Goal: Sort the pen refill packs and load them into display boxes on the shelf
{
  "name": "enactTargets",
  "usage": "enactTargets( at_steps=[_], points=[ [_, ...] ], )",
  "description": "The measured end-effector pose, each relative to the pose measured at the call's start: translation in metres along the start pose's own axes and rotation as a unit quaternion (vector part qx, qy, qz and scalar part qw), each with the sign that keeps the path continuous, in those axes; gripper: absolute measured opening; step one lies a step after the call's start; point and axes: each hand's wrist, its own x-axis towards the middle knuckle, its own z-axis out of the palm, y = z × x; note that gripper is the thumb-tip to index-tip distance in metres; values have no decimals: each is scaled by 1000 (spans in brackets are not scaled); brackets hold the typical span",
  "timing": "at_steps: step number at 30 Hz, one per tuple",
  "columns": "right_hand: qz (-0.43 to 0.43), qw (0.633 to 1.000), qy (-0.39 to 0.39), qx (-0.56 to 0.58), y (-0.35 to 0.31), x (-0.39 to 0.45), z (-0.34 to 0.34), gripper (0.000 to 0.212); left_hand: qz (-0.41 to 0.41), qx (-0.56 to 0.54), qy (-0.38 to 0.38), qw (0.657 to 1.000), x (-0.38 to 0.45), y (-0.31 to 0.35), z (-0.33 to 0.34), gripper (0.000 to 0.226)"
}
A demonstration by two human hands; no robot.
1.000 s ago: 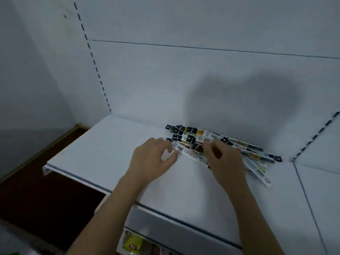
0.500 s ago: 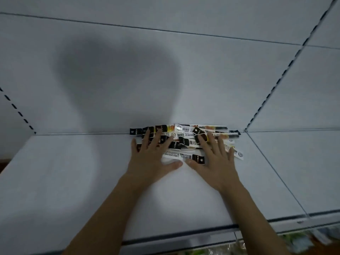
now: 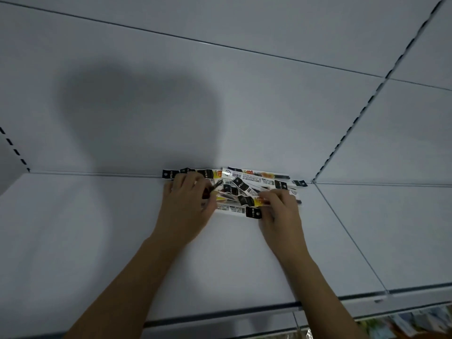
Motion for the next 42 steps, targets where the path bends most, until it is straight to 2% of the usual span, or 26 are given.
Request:
enactTargets(
  at_steps=[3, 5, 7, 10, 13, 15, 18, 22, 25, 27, 29, 31, 34, 36, 38, 40, 42],
  points=[
    [-7, 999, 31, 14, 0, 1, -5, 27, -32, 16, -25, 999, -5, -8, 0, 34],
    [4, 998, 54, 9, 3, 2, -16, 22, -39, 22, -53, 998, -9, -9, -4, 47],
    [40, 998, 49, 23, 12, 1, -29, 21, -22, 13, -45, 999, -10, -2, -12, 59],
    [86, 996, -23, 3, 35, -3, -42, 26, 51, -32, -13, 998, -6, 22, -19, 42],
    [128, 984, -114, -53, 58, -8, -48, 36, 80, -58, -57, 994, -8, 59, -7, 35],
    [123, 982, -138, -50, 63, -14, -51, 45, 80, -27, -86, 993, -14, 82, 10, 37],
    [80, 985, -146, -38, 63, -20, -52, 50, 74, 20, -113, 991, -10, 102, 27, 45],
    [74, 990, -117, -4, 66, -20, -53, 39, 70, 37, -108, 991, -3, 108, 37, 37],
    [109, 989, -84, 48, 64, -18, -58, 32, 82, 58, -57, 993, -5, 105, 39, 19],
    [158, 980, -73, 96, 63, -16, -62, 33, 83, 73, -30, 993, -9, 101, 36, 15],
    [195, 971, -82, 112, 64, -16, -61, 39, 64, 64, -26, 996, -11, 95, 29, 21],
    [165, 980, -85, 72, 66, -19, -56, 41, 47, 41, -45, 997, -13, 95, 24, 37],
    [117, 986, -114, -14, 68, -23, -48, 58, 117, 41, -94, 988, -9, 97, 27, 62],
    [107, 986, -127, -33, 70, -24, -46, 66, 170, 40, -105, 979, -4, 95, 34, 57],
    [108, 986, -124, -30, 71, -23, -46, 66, 202, 34, -88, 975, 2, 91, 41, 38],
    [113, 988, -108, -13, 70, -23, -47, 55, 213, 38, -72, 974, 5, 91, 41, 20],
    [135, 987, -88, 25, 69, -21, -51, 38, 206, 31, -59, 976, 5, 95, 35, 17]
  ],
)
